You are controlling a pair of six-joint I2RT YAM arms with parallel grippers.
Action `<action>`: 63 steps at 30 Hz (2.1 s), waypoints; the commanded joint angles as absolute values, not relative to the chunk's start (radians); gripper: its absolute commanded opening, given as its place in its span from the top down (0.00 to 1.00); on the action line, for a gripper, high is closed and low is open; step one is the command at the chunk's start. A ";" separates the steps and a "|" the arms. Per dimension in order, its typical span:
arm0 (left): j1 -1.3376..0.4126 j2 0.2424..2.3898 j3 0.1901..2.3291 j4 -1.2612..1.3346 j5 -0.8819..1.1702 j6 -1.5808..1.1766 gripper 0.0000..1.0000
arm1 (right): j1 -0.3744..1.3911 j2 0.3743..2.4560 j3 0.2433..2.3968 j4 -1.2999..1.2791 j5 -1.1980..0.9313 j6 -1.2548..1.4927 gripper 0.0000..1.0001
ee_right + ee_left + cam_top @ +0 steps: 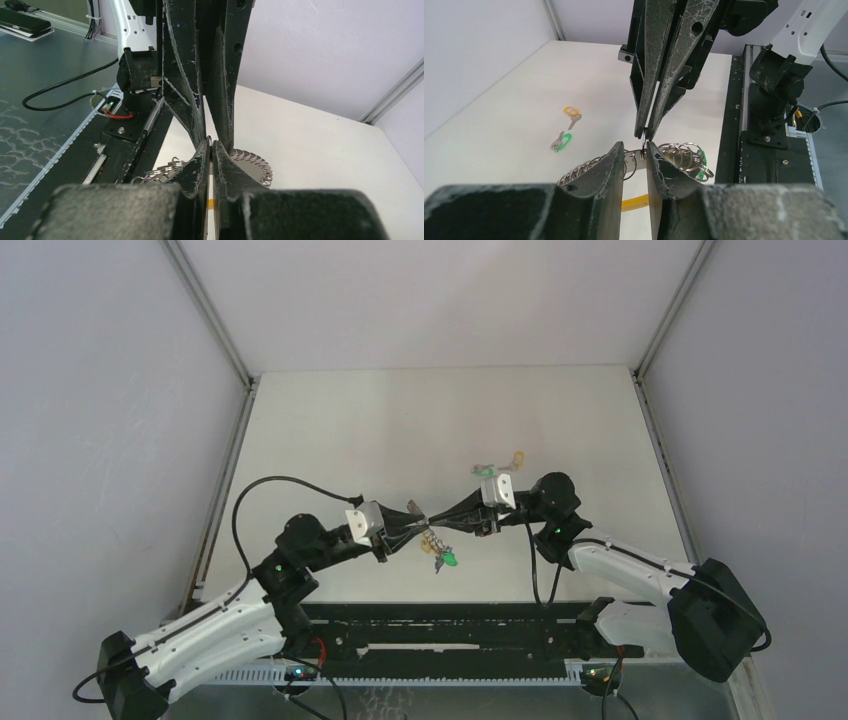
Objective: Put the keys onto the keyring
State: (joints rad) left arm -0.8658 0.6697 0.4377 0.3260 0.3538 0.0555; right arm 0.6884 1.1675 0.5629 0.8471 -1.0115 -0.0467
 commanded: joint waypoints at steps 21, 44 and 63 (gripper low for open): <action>-0.868 0.665 0.577 0.041 0.274 0.072 1.00 | 0.673 1.128 0.563 0.869 -0.997 -0.028 0.99; -0.868 0.650 0.732 -0.223 0.222 0.080 1.00 | 0.652 1.071 0.645 0.524 -0.906 -0.065 0.53; -0.868 0.778 0.898 -0.412 0.261 0.124 1.00 | 0.755 1.236 0.807 0.312 -0.969 -0.242 0.70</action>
